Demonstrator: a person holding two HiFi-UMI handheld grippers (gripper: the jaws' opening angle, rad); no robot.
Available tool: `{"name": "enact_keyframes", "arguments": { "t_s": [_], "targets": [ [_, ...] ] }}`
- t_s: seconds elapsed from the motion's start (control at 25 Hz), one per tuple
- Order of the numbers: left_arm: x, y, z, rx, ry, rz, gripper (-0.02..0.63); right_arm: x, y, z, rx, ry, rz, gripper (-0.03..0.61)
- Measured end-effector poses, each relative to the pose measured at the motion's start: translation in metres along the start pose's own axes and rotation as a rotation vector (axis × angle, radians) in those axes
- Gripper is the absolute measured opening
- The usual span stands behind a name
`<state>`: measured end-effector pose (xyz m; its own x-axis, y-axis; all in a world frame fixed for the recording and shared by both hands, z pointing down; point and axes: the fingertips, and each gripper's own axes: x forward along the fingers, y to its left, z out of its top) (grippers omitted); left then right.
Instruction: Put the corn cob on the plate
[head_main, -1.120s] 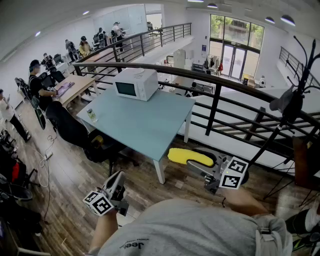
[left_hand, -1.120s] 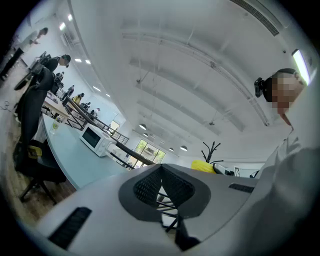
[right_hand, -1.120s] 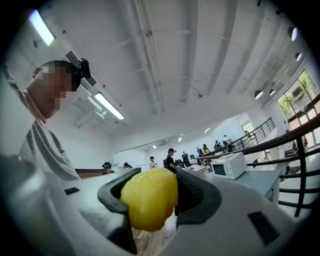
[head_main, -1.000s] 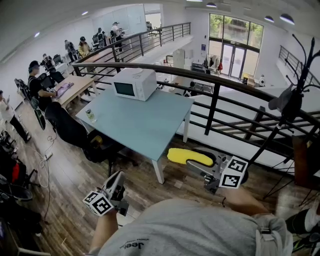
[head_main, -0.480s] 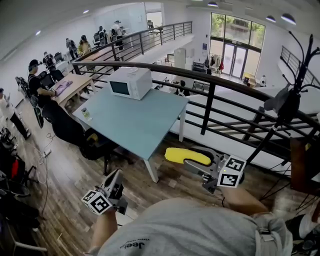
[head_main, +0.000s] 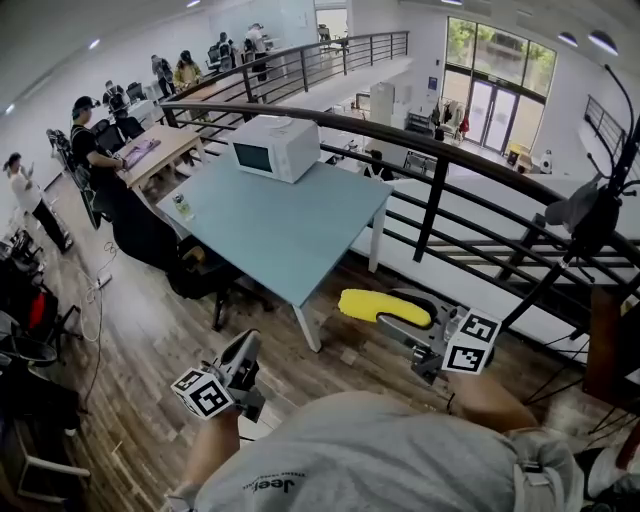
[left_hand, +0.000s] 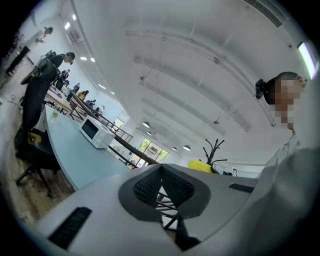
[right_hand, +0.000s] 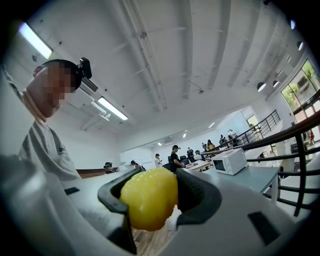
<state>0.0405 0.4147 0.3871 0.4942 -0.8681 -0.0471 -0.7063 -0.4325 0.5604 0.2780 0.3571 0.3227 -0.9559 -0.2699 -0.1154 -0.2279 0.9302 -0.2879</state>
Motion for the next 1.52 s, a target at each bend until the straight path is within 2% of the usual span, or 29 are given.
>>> {"name": "enact_keyframes", "arguments": {
  "t_s": [0.16,0.32,0.52,0.8,1.0,1.12,1.28,1.52],
  "targets": [
    [0.003,0.013,0.002,-0.016,-0.013,0.013,0.008,0.008,-0.013,-0.005,0.012,0.013,0.002,0.23],
    [0.011,0.044,0.012,-0.037,-0.004,-0.006,0.008,0.036,-0.026,-0.009,0.012,0.019,-0.015,0.23],
    [0.031,0.102,0.057,-0.03,-0.01,-0.067,0.008,0.101,-0.054,-0.003,-0.014,0.003,-0.058,0.23],
    [0.062,0.189,0.122,-0.025,0.023,-0.14,0.008,0.188,-0.093,0.002,-0.006,-0.019,-0.134,0.23],
    [0.081,0.234,0.151,-0.047,0.037,-0.169,0.008,0.238,-0.111,0.005,-0.019,-0.006,-0.157,0.23],
    [0.092,0.255,0.163,-0.043,0.05,-0.192,0.008,0.262,-0.124,0.008,-0.022,-0.004,-0.176,0.23],
    [0.1,0.277,0.17,0.008,0.088,-0.205,0.008,0.285,-0.138,0.006,-0.019,-0.002,-0.206,0.23],
    [0.105,0.3,0.178,-0.018,0.083,-0.212,0.008,0.298,-0.154,0.004,-0.002,0.003,-0.226,0.23]
  ]
}}
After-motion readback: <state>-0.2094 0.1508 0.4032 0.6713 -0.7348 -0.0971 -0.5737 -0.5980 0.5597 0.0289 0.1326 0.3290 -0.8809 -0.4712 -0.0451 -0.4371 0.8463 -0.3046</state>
